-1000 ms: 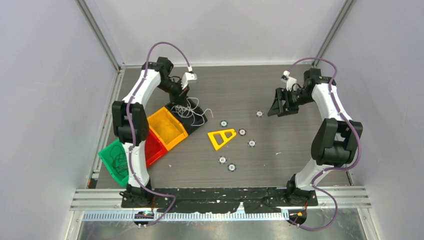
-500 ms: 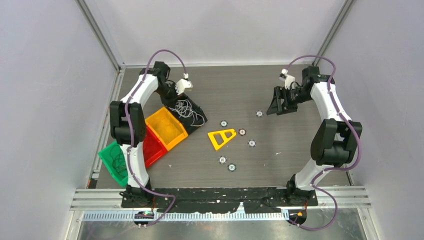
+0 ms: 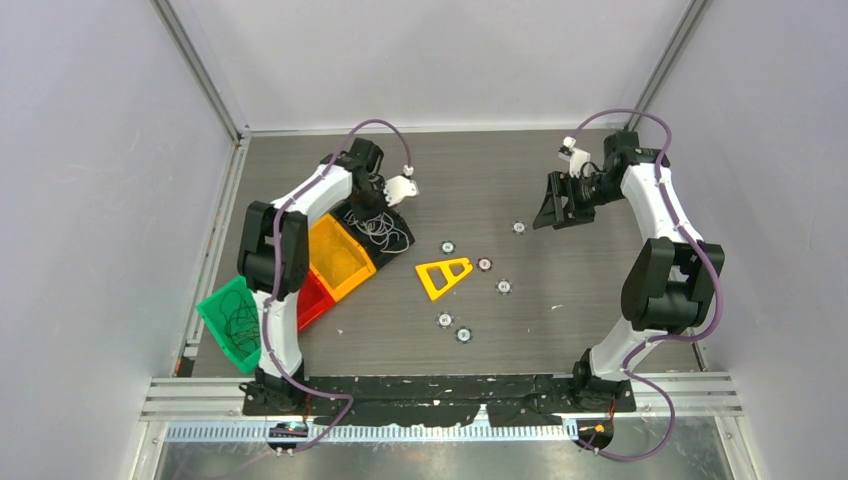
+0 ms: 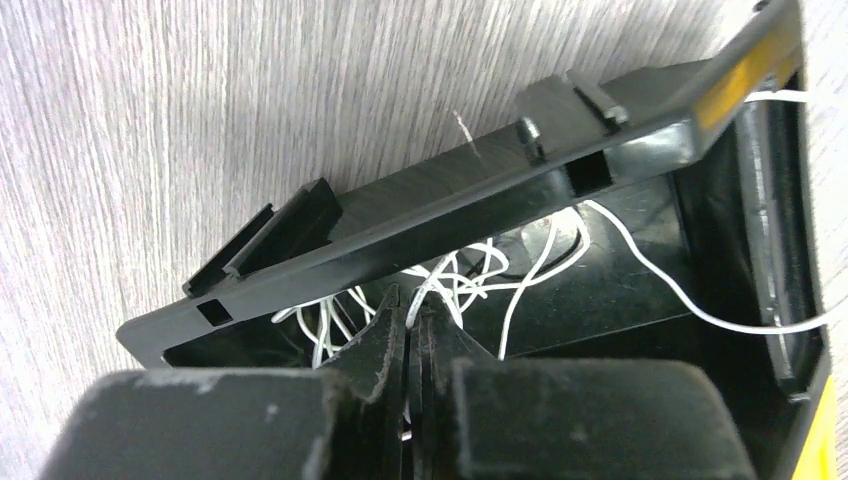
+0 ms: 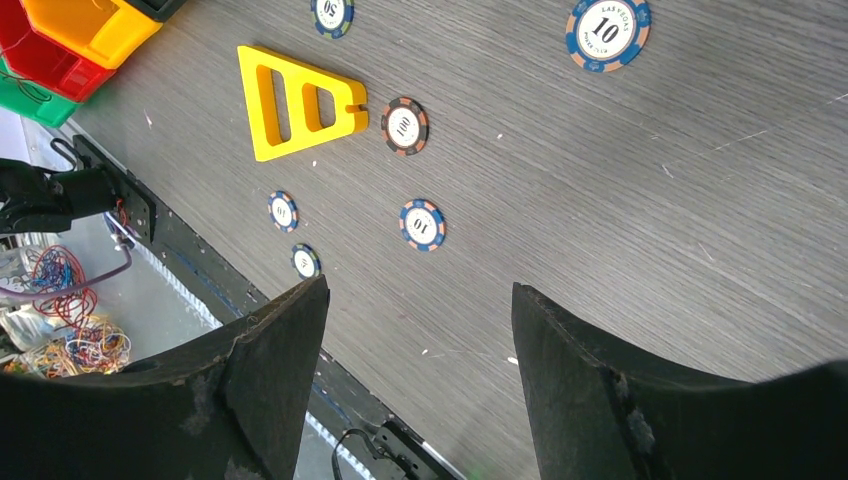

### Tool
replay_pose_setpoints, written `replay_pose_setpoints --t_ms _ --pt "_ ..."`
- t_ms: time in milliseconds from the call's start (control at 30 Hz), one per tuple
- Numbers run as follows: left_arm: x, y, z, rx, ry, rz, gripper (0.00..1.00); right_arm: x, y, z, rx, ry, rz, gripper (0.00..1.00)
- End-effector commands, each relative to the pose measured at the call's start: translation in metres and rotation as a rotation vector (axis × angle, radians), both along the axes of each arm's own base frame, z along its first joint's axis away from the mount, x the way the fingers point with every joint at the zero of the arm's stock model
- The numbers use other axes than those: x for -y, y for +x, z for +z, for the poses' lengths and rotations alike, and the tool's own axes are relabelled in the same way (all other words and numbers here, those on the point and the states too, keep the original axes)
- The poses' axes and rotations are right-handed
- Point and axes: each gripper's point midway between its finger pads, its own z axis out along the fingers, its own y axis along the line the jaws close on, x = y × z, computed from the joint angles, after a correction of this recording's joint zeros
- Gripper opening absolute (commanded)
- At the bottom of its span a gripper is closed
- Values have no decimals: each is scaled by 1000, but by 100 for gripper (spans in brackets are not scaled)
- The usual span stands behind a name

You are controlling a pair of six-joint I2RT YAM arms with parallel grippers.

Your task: Untangle the cables

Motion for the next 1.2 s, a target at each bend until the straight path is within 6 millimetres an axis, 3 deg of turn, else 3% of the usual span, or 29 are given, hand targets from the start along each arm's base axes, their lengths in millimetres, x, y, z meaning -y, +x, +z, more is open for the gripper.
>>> replay_pose_setpoints --t_ms 0,67,400,600,733,800,833,933,967,1000,1033,1067,1100,1167 --pt "-8 19 11 69 0 57 16 -2 -3 8 42 -14 33 73" --pt "-7 18 27 111 -24 59 39 -2 -5 11 51 -14 37 73" --pt "10 -23 137 150 -227 86 97 -10 -8 31 109 30 49 74" --pt "11 -46 201 163 -358 220 99 -12 -11 45 157 35 64 79" --pt "-11 -70 264 211 -491 422 99 -6 -24 62 251 -29 85 97" --pt "-25 -94 285 196 -568 487 100 2 -34 66 300 -83 85 96" --pt "-35 -104 289 185 -600 546 100 6 -39 60 299 -100 82 96" --pt "-68 -130 264 138 -613 751 99 18 -54 60 367 -176 53 95" --pt "-79 -138 253 132 -598 803 100 22 -59 49 345 -196 40 95" --pt "-88 -146 243 130 -583 834 100 24 -62 51 369 -212 21 95" --pt "-100 -152 236 140 -568 876 99 27 -68 38 339 -227 5 95" --pt "-110 -157 227 150 -550 916 100 28 -69 39 362 -234 -18 95" --pt "-116 -163 221 161 -537 942 100 31 -72 25 347 -249 -34 95" --pt "-122 -172 208 162 -511 970 100 36 -73 15 355 -273 -93 95"
